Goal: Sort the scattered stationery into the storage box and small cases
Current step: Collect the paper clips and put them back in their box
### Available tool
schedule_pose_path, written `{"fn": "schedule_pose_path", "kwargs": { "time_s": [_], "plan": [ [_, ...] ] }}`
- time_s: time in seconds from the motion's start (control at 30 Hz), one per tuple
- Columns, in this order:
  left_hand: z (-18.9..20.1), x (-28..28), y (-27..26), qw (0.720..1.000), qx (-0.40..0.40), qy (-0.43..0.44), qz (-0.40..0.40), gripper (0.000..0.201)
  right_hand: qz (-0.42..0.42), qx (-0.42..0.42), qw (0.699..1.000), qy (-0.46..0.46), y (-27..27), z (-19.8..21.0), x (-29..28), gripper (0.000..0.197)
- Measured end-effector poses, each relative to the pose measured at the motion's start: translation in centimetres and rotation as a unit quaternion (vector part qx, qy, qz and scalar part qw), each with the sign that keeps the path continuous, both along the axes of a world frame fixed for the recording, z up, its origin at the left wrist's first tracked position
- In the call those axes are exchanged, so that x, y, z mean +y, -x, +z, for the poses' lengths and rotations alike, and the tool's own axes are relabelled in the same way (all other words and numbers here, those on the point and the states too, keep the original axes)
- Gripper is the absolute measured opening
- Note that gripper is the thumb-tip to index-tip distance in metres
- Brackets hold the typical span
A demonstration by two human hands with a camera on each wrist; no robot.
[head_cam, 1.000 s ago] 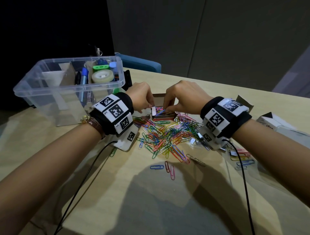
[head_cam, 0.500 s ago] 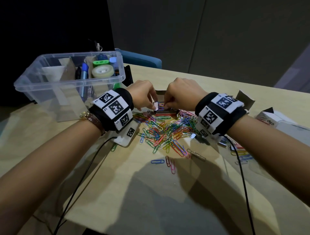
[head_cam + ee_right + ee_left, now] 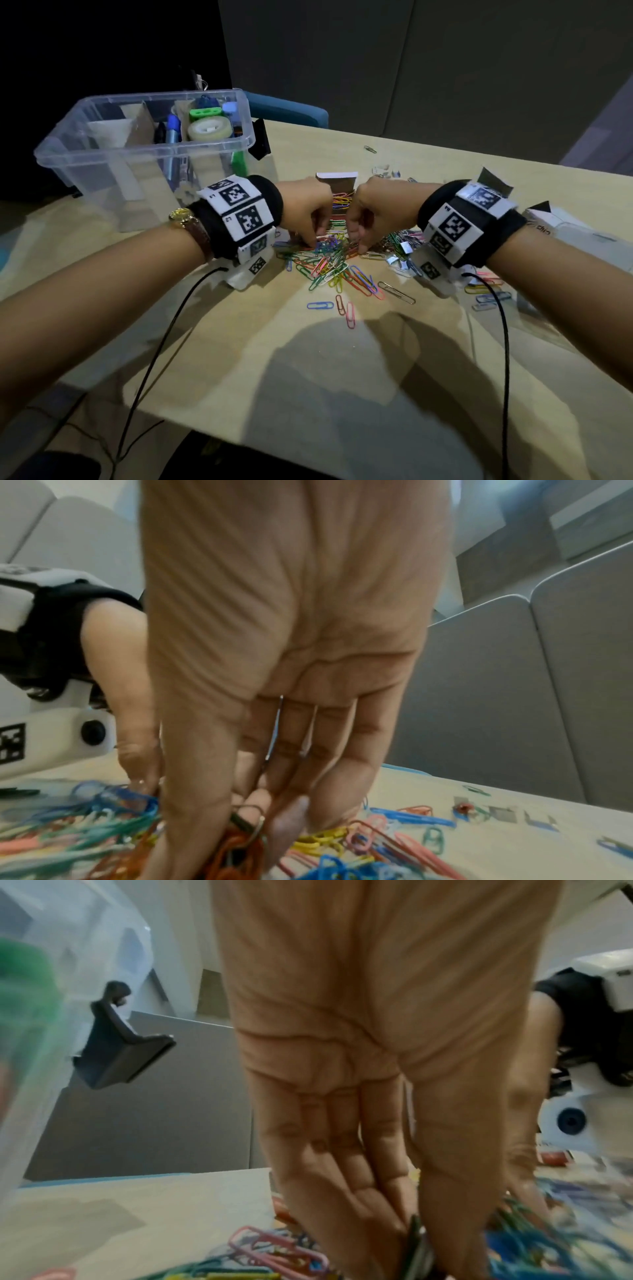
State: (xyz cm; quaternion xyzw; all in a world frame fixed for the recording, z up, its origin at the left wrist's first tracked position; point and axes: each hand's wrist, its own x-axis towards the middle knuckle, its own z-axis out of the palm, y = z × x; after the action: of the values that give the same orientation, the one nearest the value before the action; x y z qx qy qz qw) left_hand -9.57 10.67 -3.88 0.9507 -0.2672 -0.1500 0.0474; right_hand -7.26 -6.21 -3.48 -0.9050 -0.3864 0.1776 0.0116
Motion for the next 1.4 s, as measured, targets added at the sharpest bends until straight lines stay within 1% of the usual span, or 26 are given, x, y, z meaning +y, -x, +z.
{"fn": "schedule_pose_path", "kwargs": {
  "time_s": [0.1, 0.2, 0.27, 0.33, 0.4, 0.47, 0.53, 0.6, 0.7, 0.77, 0.83, 0.93, 1.0, 1.07, 1.17, 1.27, 1.33, 1.4],
  "plan": [
    [0.4, 1.2, -0.1, 0.998, -0.005, 0.059, 0.031, 0.009, 0.001, -0.007, 1.000, -0.014, -0.1, 0.4, -0.6, 0.015],
    [1.3, 2.4, -0.4, 0.993, 0.009, 0.110, 0.051, 0.020, -0.012, 0.003, 0.999, -0.049, -0.6, 1.4, -1.3, 0.012],
    [1.8, 3.0, -0.6, 0.990, -0.007, 0.128, 0.059, 0.031, -0.015, 0.003, 0.997, -0.070, -0.9, 2.1, -1.5, 0.006],
    [1.9, 3.4, -0.7, 0.989, -0.023, 0.128, 0.073, 0.035, -0.022, -0.009, 0.996, -0.083, -1.3, 2.7, -1.3, 0.004],
    [1.6, 3.6, -0.8, 0.987, -0.030, 0.125, 0.091, 0.033, -0.040, -0.054, 0.995, -0.080, -1.5, 3.3, -0.6, 0.006],
    [1.2, 3.8, -0.9, 0.985, -0.039, 0.128, 0.106, 0.029, -0.051, -0.136, 0.988, -0.055, -1.7, 3.4, 0.3, 0.014],
    [0.8, 4.0, -0.9, 0.983, -0.048, 0.131, 0.119, 0.020, -0.036, -0.221, 0.974, -0.024, -1.7, 3.0, 1.4, 0.017],
    [0.6, 4.0, -1.0, 0.981, -0.053, 0.135, 0.128, 0.014, -0.012, -0.286, 0.958, 0.008, -1.7, 2.5, 2.5, 0.019],
    [0.3, 4.2, -1.3, 0.976, -0.060, 0.150, 0.143, 0.015, -0.001, -0.315, 0.949, 0.007, -2.0, 1.6, 3.7, 0.021],
    [0.2, 4.4, -1.5, 0.971, -0.048, 0.173, 0.155, 0.013, -0.012, -0.307, 0.951, -0.015, -2.2, 1.0, 3.9, 0.021],
    [0.1, 4.5, -1.6, 0.968, -0.040, 0.189, 0.162, 0.010, -0.043, -0.285, 0.957, -0.037, -2.4, 0.6, 3.7, 0.020],
    [-0.1, 4.6, -1.7, 0.969, -0.046, 0.183, 0.159, 0.016, -0.080, -0.252, 0.963, -0.046, -2.6, 0.4, 2.8, 0.017],
    [-0.2, 4.5, -1.7, 0.970, -0.052, 0.176, 0.157, 0.015, -0.100, -0.213, 0.970, -0.055, -2.9, 0.6, 2.4, 0.017],
    [-0.1, 4.2, -1.7, 0.970, -0.048, 0.179, 0.155, 0.012, -0.117, -0.156, 0.978, -0.075, -2.9, 0.9, 2.2, 0.021],
    [0.4, 3.6, -1.6, 0.972, -0.048, 0.180, 0.144, 0.010, -0.116, -0.110, 0.984, -0.085, -2.9, 1.5, 2.0, 0.026],
    [0.7, 3.2, -1.6, 0.969, -0.051, 0.190, 0.148, 0.021, -0.108, -0.107, 0.982, -0.112, -2.8, 1.9, 1.6, 0.020],
    [0.8, 2.9, -1.8, 0.965, -0.046, 0.206, 0.158, 0.021, -0.101, -0.107, 0.982, -0.118, -2.6, 1.8, 1.6, 0.016],
    [1.0, 2.5, -1.8, 0.963, -0.042, 0.213, 0.161, 0.020, -0.087, -0.103, 0.985, -0.104, -2.4, 1.5, 1.7, 0.015]
  ]
}}
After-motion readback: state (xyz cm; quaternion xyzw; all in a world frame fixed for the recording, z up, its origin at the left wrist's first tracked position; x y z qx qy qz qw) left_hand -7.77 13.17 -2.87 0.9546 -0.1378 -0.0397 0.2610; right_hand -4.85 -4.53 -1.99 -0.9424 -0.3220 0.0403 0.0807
